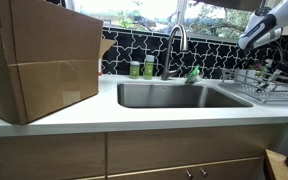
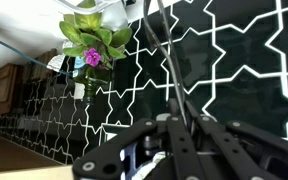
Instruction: Pick up the silver utensils from the dish rack and put them in the sink
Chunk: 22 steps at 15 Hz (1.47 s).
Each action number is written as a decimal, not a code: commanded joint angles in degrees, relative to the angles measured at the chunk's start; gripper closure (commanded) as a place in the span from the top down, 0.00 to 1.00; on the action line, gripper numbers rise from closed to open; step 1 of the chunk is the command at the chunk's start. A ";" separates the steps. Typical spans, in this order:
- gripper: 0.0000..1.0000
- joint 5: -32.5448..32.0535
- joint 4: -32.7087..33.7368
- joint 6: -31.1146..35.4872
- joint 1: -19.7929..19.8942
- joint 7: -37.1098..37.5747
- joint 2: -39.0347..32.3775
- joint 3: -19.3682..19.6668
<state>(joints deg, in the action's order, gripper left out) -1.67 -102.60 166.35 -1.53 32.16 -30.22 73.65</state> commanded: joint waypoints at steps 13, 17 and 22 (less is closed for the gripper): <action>0.06 -0.24 -2.25 -30.99 -31.50 -9.30 14.59 17.95; 0.06 1.55 -1.92 -40.25 -39.21 -11.41 17.54 20.46; 0.09 1.84 -0.98 -44.59 -40.05 -9.96 15.64 19.36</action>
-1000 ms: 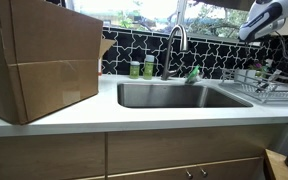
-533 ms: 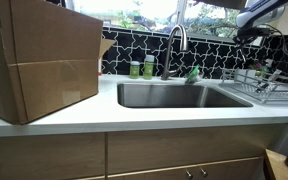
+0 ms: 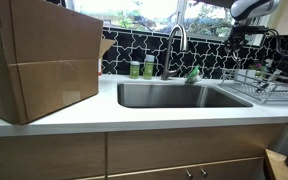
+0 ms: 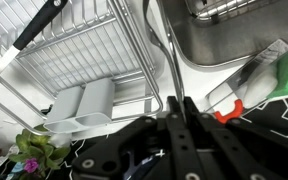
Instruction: Pick up the silver utensils from the dish rack and put them in the sink
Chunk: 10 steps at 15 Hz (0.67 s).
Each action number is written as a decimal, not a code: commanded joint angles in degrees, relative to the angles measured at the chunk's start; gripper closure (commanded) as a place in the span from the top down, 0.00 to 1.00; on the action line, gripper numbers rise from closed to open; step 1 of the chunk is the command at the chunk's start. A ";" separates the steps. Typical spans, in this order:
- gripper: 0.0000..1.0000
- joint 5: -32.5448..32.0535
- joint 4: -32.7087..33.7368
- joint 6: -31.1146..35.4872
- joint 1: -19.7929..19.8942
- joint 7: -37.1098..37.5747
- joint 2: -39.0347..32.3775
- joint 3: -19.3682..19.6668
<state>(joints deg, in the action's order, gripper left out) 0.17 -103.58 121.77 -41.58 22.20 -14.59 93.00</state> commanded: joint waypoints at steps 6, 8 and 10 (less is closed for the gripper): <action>0.09 0.00 0.05 0.08 0.33 0.01 -0.57 -0.01; 0.05 1.18 -0.18 -0.65 0.87 -0.25 0.73 -1.85; 0.04 3.28 -0.76 -3.30 2.21 0.46 1.63 -5.52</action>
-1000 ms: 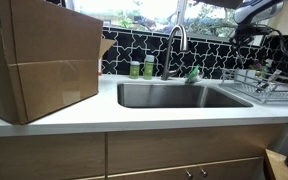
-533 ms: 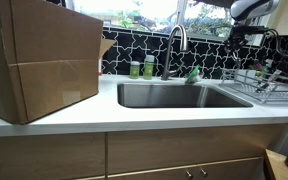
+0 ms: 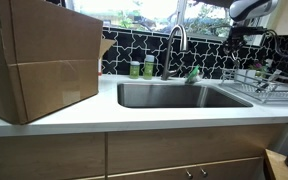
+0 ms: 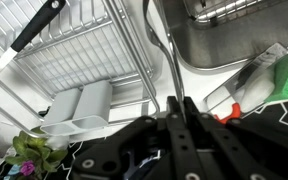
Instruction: Pick up the silver utensils from the dish rack and put them in the sink
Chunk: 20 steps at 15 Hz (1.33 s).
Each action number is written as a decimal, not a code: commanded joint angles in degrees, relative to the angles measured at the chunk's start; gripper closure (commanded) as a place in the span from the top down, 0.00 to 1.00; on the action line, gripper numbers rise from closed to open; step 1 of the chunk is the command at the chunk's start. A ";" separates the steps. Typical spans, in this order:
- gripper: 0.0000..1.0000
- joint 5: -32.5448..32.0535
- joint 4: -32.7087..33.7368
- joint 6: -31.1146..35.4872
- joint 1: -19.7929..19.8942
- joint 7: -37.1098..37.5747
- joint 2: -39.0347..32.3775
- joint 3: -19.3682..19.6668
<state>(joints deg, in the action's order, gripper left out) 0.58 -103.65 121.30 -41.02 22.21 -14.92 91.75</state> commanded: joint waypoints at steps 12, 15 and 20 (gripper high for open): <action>0.04 18.28 -3.81 -6.55 33.50 0.28 -4.84 -43.42; 0.04 18.11 -1.71 -6.13 43.10 -0.57 -7.56 -53.33; 0.09 14.57 -1.31 -4.58 51.42 1.82 -8.15 -63.16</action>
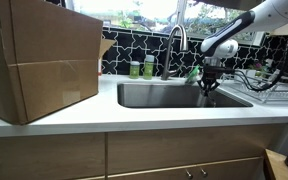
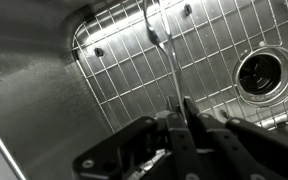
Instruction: Pick up the silver utensils from the dish rack and put them in the sink
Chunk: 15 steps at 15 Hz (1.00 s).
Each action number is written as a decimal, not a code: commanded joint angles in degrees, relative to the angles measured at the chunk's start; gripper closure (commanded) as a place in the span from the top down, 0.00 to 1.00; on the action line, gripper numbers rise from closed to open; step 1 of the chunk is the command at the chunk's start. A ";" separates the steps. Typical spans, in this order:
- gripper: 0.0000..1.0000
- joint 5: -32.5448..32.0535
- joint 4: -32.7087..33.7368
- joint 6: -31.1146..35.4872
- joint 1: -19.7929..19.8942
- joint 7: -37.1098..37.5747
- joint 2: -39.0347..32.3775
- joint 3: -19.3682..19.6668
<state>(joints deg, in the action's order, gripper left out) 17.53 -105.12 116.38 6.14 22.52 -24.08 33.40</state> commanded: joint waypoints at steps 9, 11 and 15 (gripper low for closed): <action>0.04 0.32 3.87 0.66 7.73 0.74 -4.24 -8.40; 0.04 2.31 4.36 2.35 10.03 0.33 -6.38 -11.46; 0.04 3.89 5.87 7.56 12.81 -0.06 -11.02 -15.39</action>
<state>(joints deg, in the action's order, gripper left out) 19.28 -101.93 120.87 15.89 22.81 -31.14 21.12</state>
